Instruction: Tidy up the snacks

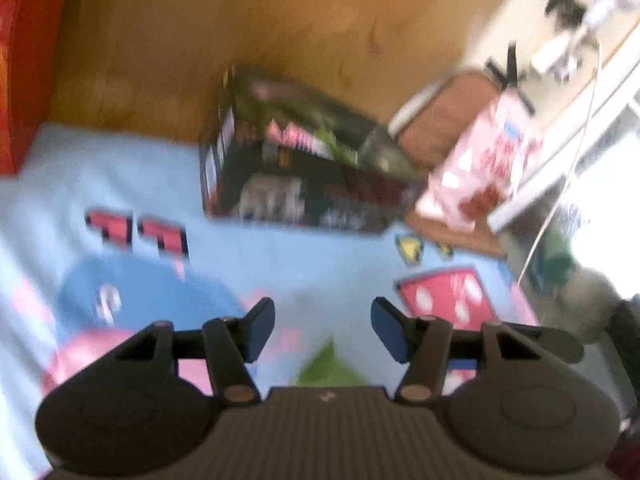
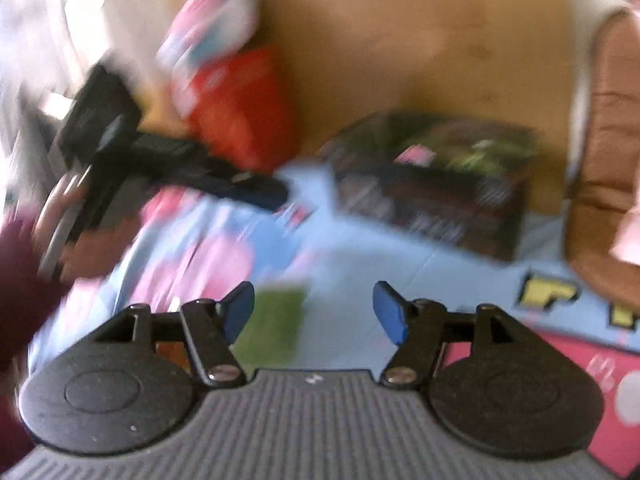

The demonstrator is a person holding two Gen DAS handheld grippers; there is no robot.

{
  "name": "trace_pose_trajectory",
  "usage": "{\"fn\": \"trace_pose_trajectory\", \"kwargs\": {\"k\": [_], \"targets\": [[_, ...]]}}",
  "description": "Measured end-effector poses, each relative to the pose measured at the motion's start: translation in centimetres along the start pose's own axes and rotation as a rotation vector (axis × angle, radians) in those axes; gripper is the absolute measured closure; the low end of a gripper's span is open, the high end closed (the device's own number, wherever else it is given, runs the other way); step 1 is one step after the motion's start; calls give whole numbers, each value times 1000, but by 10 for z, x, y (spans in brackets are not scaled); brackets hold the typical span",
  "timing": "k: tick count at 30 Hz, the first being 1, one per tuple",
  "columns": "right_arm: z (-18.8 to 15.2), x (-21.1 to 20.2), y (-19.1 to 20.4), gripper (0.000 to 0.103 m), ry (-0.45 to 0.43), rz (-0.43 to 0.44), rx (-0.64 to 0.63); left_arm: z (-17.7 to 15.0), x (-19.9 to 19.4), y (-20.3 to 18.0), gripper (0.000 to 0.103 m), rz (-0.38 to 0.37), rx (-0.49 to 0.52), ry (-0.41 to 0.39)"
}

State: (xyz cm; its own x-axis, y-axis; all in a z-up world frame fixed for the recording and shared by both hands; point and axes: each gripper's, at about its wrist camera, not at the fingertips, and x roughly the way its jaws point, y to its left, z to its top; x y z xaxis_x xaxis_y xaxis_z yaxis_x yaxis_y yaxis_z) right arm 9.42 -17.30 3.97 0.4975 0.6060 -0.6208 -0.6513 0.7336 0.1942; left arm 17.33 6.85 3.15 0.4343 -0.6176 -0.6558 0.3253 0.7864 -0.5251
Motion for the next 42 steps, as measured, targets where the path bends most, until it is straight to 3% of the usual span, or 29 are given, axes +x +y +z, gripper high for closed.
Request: {"fn": "trace_pose_trajectory", "kwargs": {"k": [3, 4, 5, 8, 11, 17, 21, 23, 25, 28, 29, 31, 33, 37, 42], "targets": [[-16, 15, 41, 38, 89, -114, -243, -21, 5, 3, 49, -1, -43, 16], [-21, 21, 51, 48, 114, -151, -305, -27, 5, 5, 49, -5, -67, 14], [-25, 24, 59, 52, 102, -177, -352, -34, 1, 7, 49, -16, -95, 5], [-21, 31, 63, 54, 64, -294, -389, -49, -6, 6, 50, -13, -161, -43], [-15, 34, 53, 56, -17, -452, -344, -57, -13, 7, 50, -76, -242, -51], [-14, -8, 37, 56, -103, -325, -119, -61, -37, 14, 48, -54, -270, -110], [-12, 4, 33, 55, -42, -281, -106, -56, -31, 11, 48, -47, -264, -96], [-6, 19, 35, 52, -3, -262, -137, -55, -23, 9, 48, -30, -256, -78], [2, 30, 32, 40, 42, -238, -148, -55, -15, 10, 48, -20, -261, -66], [7, 48, 27, 40, 108, -209, -141, -52, -8, 11, 48, -23, -256, -72], [8, 55, 23, 40, 127, -195, -131, -51, -6, 10, 52, -23, -253, -71], [9, 59, 17, 48, 114, -137, -75, -48, -1, 5, 57, -20, -234, -53], [9, 58, 22, 59, 81, -150, -77, -45, 0, -4, 57, 19, -185, -50], [7, 49, 30, 62, 5, -207, -105, -28, -7, -14, 57, 5, -145, -82], [30, 26, 17, 67, -139, -261, -90, 15, -12, -30, 57, -13, -79, -157]]}}
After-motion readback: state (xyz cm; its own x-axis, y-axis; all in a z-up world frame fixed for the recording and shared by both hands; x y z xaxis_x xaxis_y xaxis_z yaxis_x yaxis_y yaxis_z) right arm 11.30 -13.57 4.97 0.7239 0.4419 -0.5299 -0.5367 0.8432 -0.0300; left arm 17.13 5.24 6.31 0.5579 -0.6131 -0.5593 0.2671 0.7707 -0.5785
